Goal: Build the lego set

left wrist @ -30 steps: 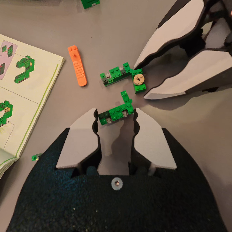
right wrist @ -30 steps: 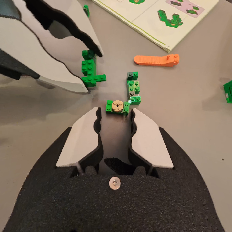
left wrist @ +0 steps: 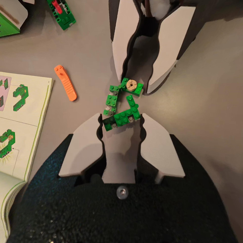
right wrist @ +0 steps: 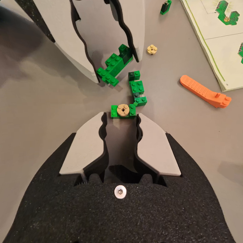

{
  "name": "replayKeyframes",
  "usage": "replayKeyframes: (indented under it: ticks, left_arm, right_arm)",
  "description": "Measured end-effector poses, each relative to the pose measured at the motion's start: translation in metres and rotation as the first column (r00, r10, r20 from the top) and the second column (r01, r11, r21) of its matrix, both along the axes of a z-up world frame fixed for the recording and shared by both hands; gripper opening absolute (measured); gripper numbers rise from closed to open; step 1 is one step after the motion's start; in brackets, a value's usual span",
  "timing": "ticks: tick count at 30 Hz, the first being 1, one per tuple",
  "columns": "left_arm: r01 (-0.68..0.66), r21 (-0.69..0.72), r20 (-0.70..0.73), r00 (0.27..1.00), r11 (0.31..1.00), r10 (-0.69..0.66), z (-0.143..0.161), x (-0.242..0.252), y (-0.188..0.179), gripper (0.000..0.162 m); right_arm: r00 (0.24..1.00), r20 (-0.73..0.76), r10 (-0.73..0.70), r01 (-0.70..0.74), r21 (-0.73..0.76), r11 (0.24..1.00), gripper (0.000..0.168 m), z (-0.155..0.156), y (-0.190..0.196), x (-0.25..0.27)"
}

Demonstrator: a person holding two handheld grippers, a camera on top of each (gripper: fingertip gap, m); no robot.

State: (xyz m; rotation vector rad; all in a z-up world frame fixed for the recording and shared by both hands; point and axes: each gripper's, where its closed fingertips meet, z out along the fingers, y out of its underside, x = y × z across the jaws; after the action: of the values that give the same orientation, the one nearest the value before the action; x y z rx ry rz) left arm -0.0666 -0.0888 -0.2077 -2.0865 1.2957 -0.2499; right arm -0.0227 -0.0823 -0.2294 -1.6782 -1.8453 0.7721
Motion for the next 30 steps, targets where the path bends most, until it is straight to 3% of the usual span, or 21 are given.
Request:
replayKeyframes:
  ticks: [2, 11, 16, 23, 30]
  left_arm:
    - [-0.027, -0.009, 0.009, 1.0, 1.0, 0.027, -0.001, 0.0, 0.0, 0.054]
    - [-0.124, -0.03, -0.02, 0.992, 0.992, 0.123, -0.004, -0.006, 0.007, 0.054]
    - [-0.155, -0.047, -0.014, 0.988, 0.987, 0.154, -0.005, -0.005, 0.009, 0.054]
    - [-0.144, -0.018, -0.033, 0.989, 0.989, 0.143, -0.003, -0.005, 0.011, 0.054]
    - [-0.203, 0.024, 0.001, 0.979, 0.979, 0.203, 0.01, -0.026, 0.019, 0.054]
  right_arm:
    - [0.999, 0.003, -0.036, 0.036, 0.003, 0.999, 0.034, 0.0, 0.002, -0.001]
    - [0.952, 0.0, -0.306, 0.306, 0.028, 0.952, 0.034, 0.001, 0.01, -0.01]
    - [0.924, 0.001, -0.383, 0.383, 0.004, 0.924, 0.034, 0.0, 0.013, -0.011]
    - [0.929, -0.025, -0.369, 0.37, 0.067, 0.927, 0.034, 0.004, 0.022, -0.006]
    - [0.947, -0.15, -0.283, 0.301, 0.114, 0.947, 0.034, 0.023, 0.036, -0.011]
